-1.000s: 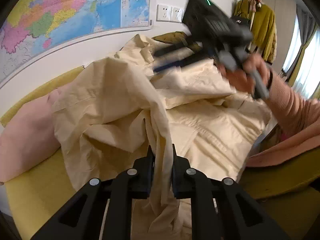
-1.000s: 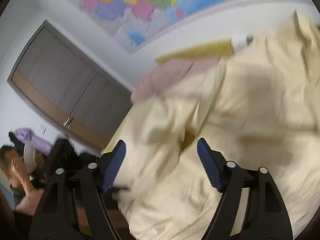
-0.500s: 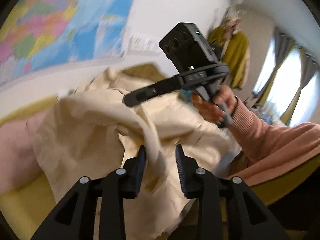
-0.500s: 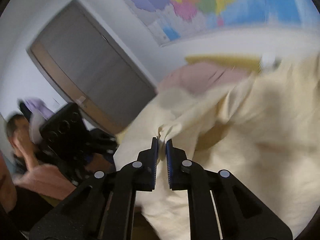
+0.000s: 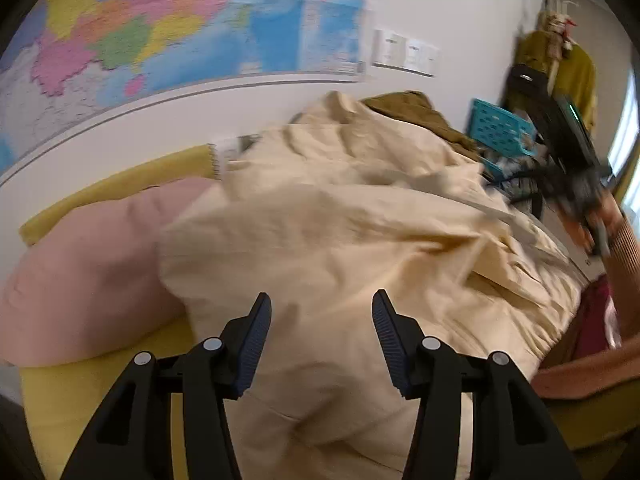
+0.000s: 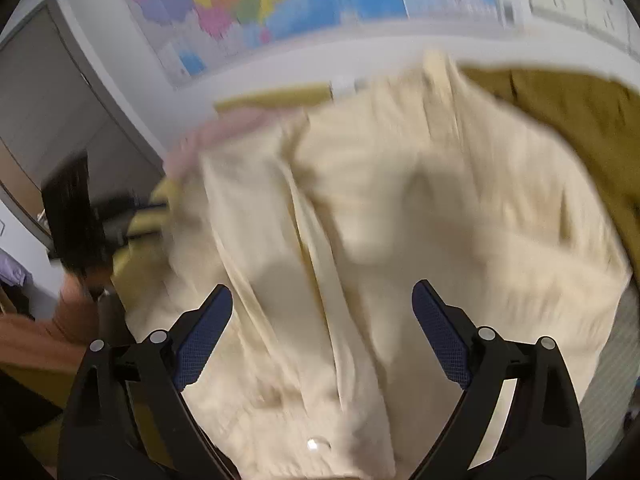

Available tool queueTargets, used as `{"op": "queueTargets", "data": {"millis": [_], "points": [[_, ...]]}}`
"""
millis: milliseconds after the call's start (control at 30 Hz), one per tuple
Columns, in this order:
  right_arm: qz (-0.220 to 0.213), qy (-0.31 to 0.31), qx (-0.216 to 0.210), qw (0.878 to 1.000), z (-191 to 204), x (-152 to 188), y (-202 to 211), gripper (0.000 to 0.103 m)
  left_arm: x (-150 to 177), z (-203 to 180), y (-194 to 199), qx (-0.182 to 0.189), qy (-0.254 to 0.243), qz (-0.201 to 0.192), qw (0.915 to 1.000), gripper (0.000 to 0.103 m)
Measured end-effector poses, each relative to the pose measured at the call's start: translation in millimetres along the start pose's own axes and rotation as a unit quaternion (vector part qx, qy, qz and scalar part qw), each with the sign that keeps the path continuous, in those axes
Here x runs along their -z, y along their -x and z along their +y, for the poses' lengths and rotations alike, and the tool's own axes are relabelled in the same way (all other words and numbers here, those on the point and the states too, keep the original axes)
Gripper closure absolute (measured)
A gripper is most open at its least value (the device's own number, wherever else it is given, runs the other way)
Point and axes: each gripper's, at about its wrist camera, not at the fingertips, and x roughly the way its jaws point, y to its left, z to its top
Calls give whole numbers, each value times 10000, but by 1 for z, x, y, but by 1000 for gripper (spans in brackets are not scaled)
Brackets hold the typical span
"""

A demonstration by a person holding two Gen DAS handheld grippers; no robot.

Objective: Fold large clothes

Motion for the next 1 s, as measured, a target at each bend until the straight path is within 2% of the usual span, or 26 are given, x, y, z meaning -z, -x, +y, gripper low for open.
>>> {"op": "queueTargets", "data": {"millis": [133,167,267,300,400,467,533,567,600,633,667,767,900,1000], "points": [[117,-353,-116,9992,-22,34,-3,15,-37,12,6,-131,31,-278,9995,48],[87,-382,-161,9991,-23,37,-2,15,-50,16,3,-123,33,-285,9995,45],[-37,-406,-217,9989,-23,50,10,19,-84,19,-20,-240,17,-132,9996,45],[-50,-392,-224,9990,-22,51,12,20,-97,20,-37,-403,-29,59,9992,45],[-12,-368,-138,9992,-18,58,14,21,-116,22,-88,-404,3,875,9953,45],[46,-287,-33,9996,-13,57,9,21,-118,20,-127,-760,-239,1446,9863,45],[101,-238,-50,9997,-10,59,5,29,-113,19,-152,-851,-403,1863,9780,47],[121,-221,-67,9997,-10,61,4,42,-110,20,-161,-878,-420,1991,9751,57],[142,-181,-62,9997,-9,62,2,49,-109,20,-165,-954,-485,2021,9735,79],[106,-96,-29,9999,-8,63,3,55,-108,23,-166,-1057,-497,1984,9731,87],[79,-25,-27,10000,-6,63,5,66,-109,26,-165,-1110,-456,1935,9737,95],[-222,189,164,9994,0,56,30,76,-124,44,-143,-1298,-141,1411,9814,99],[-856,401,618,9936,-2,27,84,81,-152,69,-113,-1365,447,788,9865,100],[-891,229,830,9923,-26,5,92,80,-156,77,-110,-1332,698,628,9866,100]]}}
